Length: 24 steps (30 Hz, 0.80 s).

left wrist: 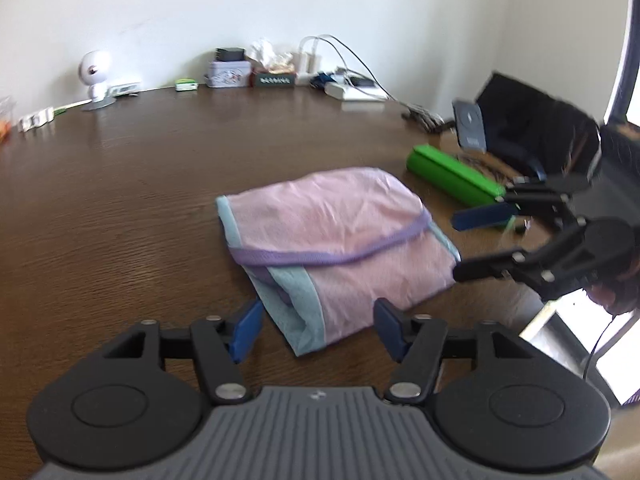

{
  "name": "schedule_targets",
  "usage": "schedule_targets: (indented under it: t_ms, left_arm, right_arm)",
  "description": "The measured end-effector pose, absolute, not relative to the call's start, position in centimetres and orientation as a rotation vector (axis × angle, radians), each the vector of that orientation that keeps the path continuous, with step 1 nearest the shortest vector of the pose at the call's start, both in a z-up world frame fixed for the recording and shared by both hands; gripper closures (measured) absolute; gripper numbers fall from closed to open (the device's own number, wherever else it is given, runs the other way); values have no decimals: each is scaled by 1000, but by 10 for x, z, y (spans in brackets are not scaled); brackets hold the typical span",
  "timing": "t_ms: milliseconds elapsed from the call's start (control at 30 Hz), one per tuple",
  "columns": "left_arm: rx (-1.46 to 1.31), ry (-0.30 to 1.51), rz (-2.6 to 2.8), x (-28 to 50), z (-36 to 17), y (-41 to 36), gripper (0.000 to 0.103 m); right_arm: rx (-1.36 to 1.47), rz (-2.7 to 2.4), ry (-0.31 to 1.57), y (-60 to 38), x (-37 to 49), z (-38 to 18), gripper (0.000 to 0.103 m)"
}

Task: Fold clothes

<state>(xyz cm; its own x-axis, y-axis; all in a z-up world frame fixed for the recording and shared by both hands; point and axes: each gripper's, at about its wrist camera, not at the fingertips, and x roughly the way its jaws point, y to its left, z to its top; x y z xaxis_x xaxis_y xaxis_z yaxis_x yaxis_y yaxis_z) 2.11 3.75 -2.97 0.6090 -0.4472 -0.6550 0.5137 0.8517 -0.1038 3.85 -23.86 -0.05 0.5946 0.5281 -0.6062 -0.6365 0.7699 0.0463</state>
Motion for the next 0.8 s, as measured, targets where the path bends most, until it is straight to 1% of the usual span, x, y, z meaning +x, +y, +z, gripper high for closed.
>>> schedule_targets:
  t_ms: [33,67,100,133,200,233,267,433,567,800]
  left_arm:
    - [112,738,-563,21,-32,37,61]
    - [119,748,-566,20,-35,37,65]
    - [122,744,-566,20,-37,39,73]
    - [127,741,-564,20,-37,40,82]
    - [125,746,-570,24,-37,45,89]
    - [124,749,-581,26,-37,47,90]
    - [128,749,-588,28,-37,48,91]
    - [173,754,-605,55,-36,42,95]
    - [226,759,-634,96,-35,33,95]
    - [283,786,-588,196,-31,-7,95]
  right_arm:
    - [-183,684,649,-237,39,-3,57]
    - [-184,687,656,-236,39,-5,63]
    - [-193,687,669,-234,38,-8,63]
    - [-204,687,679,-232,37,-12,68]
    - [-225,691,666,-231,34,-14,73]
    - [-219,695,672,-231,35,-13,83]
    - [-214,694,675,-231,37,-12,88]
    - [-224,666,714,-225,54,-9,90]
    - [-221,588,755,-220,82,-6,90]
    - [-113,441,851,-240,176,-8,90]
